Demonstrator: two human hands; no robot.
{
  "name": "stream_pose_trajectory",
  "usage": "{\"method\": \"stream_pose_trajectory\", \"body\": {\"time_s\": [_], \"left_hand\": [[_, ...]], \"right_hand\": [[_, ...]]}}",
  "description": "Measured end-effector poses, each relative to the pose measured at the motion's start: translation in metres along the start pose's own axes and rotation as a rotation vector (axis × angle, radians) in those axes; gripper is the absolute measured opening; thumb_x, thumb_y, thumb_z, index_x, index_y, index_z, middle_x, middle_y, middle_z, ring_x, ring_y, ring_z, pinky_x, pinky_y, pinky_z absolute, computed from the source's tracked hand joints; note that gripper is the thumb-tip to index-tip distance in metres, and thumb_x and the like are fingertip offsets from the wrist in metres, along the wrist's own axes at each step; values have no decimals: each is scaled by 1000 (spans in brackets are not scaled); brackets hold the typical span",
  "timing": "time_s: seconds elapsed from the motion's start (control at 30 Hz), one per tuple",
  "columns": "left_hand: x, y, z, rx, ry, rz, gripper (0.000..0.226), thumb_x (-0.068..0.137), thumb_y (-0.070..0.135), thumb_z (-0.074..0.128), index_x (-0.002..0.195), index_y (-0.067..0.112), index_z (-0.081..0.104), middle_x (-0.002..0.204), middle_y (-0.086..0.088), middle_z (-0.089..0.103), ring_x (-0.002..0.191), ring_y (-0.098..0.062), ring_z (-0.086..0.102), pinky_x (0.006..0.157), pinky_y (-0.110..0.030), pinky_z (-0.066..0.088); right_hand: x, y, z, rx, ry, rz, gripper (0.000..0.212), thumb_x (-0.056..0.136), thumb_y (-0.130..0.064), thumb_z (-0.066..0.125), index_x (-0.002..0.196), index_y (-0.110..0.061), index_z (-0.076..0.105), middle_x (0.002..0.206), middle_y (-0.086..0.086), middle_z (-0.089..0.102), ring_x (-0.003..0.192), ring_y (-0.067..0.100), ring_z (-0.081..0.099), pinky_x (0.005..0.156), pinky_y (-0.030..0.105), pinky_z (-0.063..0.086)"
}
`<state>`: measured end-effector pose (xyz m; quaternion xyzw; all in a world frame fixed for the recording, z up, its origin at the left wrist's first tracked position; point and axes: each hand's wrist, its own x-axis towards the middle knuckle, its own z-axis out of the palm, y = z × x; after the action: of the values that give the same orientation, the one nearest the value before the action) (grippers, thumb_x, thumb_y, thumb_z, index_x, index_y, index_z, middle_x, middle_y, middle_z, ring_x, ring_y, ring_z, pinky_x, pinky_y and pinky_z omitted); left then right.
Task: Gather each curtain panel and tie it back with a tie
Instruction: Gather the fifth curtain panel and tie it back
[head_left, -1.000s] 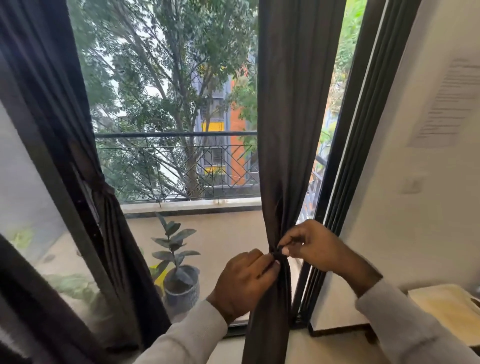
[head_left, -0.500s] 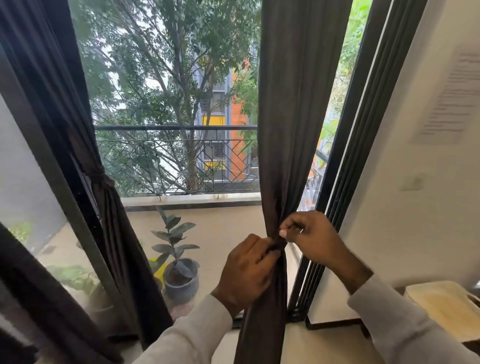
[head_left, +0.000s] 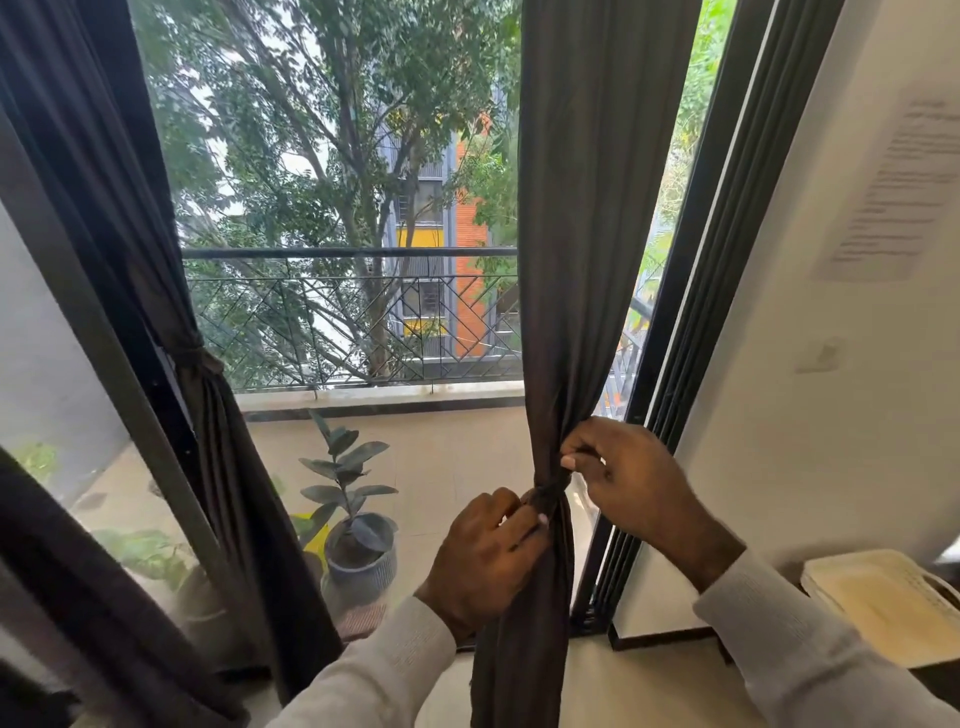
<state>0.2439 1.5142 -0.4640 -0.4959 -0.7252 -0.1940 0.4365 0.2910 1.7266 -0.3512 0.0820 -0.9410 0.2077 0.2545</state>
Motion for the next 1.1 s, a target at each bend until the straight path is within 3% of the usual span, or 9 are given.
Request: {"method": "stream_pose_trajectory", "body": {"time_s": [0.3, 0.4, 0.53, 0.67, 0.8, 0.9, 1.0, 1.1], "left_hand": [[-3, 1, -2, -24, -1, -29, 13, 103, 20, 73, 103, 8, 80, 99, -7, 76, 81, -28, 63, 67, -36, 55], [-6, 4, -2, -21, -21, -39, 16, 102, 25, 75, 104, 10, 80, 100, -6, 77, 81, -27, 64, 68, -35, 56], [-11, 6, -1, 16, -2, -3, 12, 103, 17, 72, 98, 8, 77, 96, -5, 72, 79, -30, 60, 65, -39, 52], [-13, 9, -3, 31, -27, -16, 18, 106, 21, 67, 99, 9, 78, 97, -5, 74, 80, -29, 62, 67, -37, 53], [-12, 12, 2, 39, -118, -94, 18, 101, 26, 71, 107, 11, 78, 104, -6, 76, 85, -29, 64, 71, -40, 58], [-15, 19, 7, -1, -158, -166, 21, 102, 30, 68, 112, 14, 77, 111, -5, 77, 89, -28, 65, 75, -40, 58], [-15, 36, 16, -43, -213, -196, 20, 104, 31, 63, 110, 17, 76, 106, -1, 75, 93, -24, 63, 78, -39, 57], [-13, 55, 39, -69, -321, -207, 17, 102, 30, 61, 104, 19, 73, 103, 0, 70, 95, -24, 60, 81, -42, 55]], "right_hand": [[-1, -11, 1, -18, 58, 55, 9, 95, -22, 71, 88, -28, 68, 82, -15, 67, 75, 7, 60, 70, 26, 46], [2, -11, -4, -4, 137, 80, 14, 92, -15, 75, 85, -26, 70, 79, -14, 66, 71, 5, 58, 67, 17, 40], [-3, -17, 1, -10, 143, 79, 12, 91, -17, 75, 85, -26, 70, 81, -14, 67, 73, 6, 59, 70, 24, 48], [-8, -16, 5, 55, 179, 147, 12, 92, -17, 74, 85, -27, 72, 82, -14, 68, 74, 1, 60, 69, 16, 43], [-14, -12, 10, 114, 109, 159, 10, 93, -23, 75, 101, -29, 73, 92, -15, 71, 76, -2, 62, 74, 20, 49], [-32, 1, 13, 129, 169, 210, 15, 95, -27, 70, 110, -26, 72, 92, -14, 69, 71, -4, 61, 71, 11, 44], [-64, 23, 21, 134, 172, 286, 24, 96, -37, 57, 114, -26, 68, 93, -14, 70, 76, 0, 65, 74, 21, 53], [-106, 58, 27, 61, 104, 390, 18, 99, -29, 63, 117, -30, 65, 102, -16, 65, 87, 3, 61, 81, 27, 54]]}}
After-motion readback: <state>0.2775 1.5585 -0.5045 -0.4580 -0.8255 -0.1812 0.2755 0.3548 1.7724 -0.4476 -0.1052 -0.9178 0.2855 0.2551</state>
